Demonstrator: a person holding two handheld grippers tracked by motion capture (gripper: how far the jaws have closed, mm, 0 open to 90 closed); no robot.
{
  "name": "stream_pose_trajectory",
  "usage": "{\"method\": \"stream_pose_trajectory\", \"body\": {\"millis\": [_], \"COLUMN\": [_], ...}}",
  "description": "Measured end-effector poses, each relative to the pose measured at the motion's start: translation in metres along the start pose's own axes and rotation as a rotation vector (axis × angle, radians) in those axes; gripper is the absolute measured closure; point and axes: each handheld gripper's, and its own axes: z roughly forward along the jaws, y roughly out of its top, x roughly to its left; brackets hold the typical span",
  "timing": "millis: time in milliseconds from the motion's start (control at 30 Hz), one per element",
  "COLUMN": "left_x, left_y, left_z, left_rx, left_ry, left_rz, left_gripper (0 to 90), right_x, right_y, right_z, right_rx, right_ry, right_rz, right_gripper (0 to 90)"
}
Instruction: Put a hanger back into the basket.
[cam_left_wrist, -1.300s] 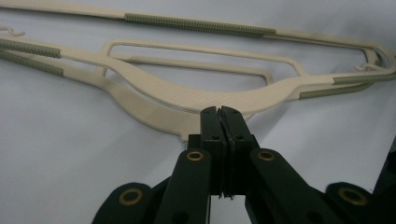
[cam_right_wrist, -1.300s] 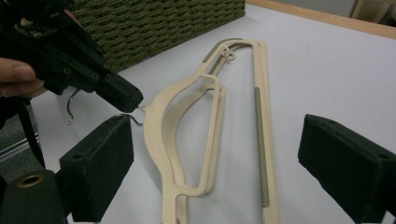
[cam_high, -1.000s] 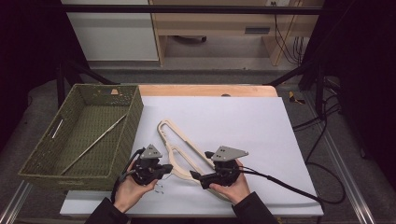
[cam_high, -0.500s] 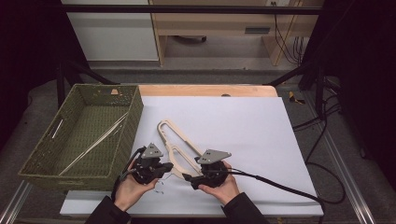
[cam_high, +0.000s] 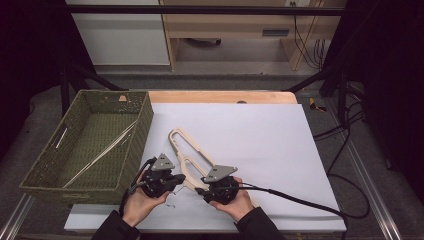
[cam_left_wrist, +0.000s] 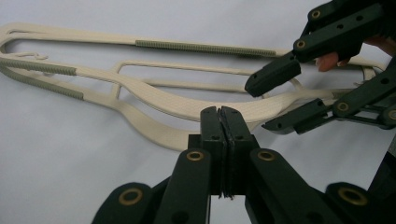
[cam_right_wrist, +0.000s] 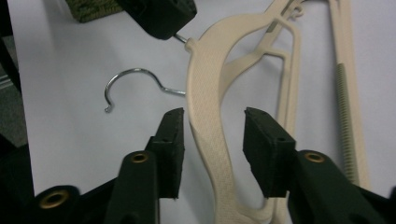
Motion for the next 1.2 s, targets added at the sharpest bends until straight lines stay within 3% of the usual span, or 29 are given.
{"method": "stream_pose_trajectory", "body": {"millis": [100, 367, 533, 667, 800, 967, 1200], "left_x": [0.000, 0.002, 0.006, 0.011, 0.017, 0.023, 0.020], "left_y": [0.000, 0.000, 0.004, 0.007, 0.007, 0.004, 0.004], "left_z": [0.000, -0.004, -0.025, -0.052, -0.070, -0.076, -0.065], "left_rx": [-0.001, -0.049, -0.148, -0.291, -0.353, -0.365, -0.335], "left_ry": [-0.001, -0.011, -0.013, -0.007, 0.005, 0.022, 0.021], "left_rz": [-0.001, -0.007, -0.008, 0.007, 0.011, 0.007, 0.033], "left_gripper": [88.7, 85.6, 61.0, 43.8, 25.9, 12.4, 6.8], "right_x": [-0.001, 0.000, -0.001, -0.003, -0.005, -0.010, -0.022], "right_y": [-0.001, 0.000, 0.002, 0.005, 0.008, 0.012, 0.015], "right_z": [0.001, -0.002, -0.006, -0.011, -0.017, -0.027, -0.047], "right_rx": [0.010, -0.005, -0.023, -0.032, -0.040, -0.045, -0.052], "right_ry": [0.026, 0.021, 0.023, 0.015, -0.004, -0.044, -0.123], "right_rz": [-0.023, -0.064, -0.073, -0.067, -0.066, -0.072, -0.036], "right_gripper": [71.5, 74.0, 75.4, 76.4, 77.6, 79.5, 83.1]}}
